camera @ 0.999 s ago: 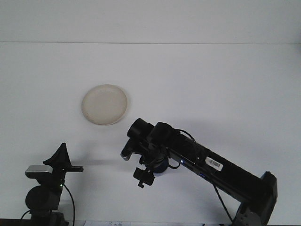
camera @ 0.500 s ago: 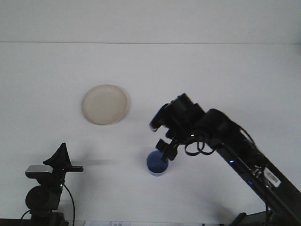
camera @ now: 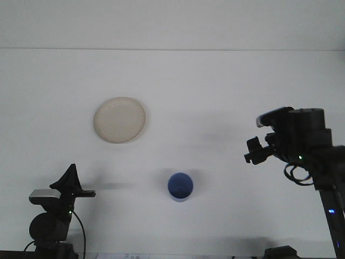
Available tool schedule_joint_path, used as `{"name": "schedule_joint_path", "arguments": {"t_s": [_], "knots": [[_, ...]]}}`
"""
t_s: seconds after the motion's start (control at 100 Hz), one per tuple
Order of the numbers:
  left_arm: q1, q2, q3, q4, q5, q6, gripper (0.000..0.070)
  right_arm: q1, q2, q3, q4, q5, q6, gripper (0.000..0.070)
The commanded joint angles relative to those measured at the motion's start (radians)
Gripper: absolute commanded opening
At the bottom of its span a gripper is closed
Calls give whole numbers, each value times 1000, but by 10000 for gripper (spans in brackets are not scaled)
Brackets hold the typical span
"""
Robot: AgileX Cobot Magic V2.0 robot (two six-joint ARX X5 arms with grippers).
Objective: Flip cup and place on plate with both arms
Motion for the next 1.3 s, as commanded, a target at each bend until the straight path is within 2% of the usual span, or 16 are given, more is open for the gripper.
{"name": "schedule_joint_path", "arguments": {"t_s": [0.0, 0.15, 0.35, 0.41, 0.5, 0.55, 0.74, 0.84, 1.109, 1.289], "knots": [[-1, -1, -19, 12, -2, 1, 12, -29, -79, -77, 73, -5, 48, 438], [-1, -1, -19, 12, -2, 1, 12, -79, -295, -296, 243, 7, 89, 437], [-1, -1, -19, 13, -2, 1, 12, -82, -562, -538, 385, 79, 129, 431], [-1, -1, -19, 12, -2, 1, 12, -82, -619, -579, 400, 79, 129, 341], [-1, -1, -19, 12, -2, 1, 12, -82, -683, -607, 407, 80, 128, 107], [-1, -1, -19, 13, -2, 2, 12, -82, -703, -608, 410, 80, 128, 3], [-1, -1, -5, 22, -2, -7, 12, -82, -718, -608, 423, 80, 128, 0], [-1, 2, 58, -28, -2, -6, 12, -82, -717, -608, 424, 80, 128, 0], [-1, 192, 508, -318, -2, -13, 12, -82, -717, -608, 423, 80, 128, 0], [-1, 474, 872, -647, 2, -6, 12, -82, -717, -608, 424, 80, 128, 0]]}}
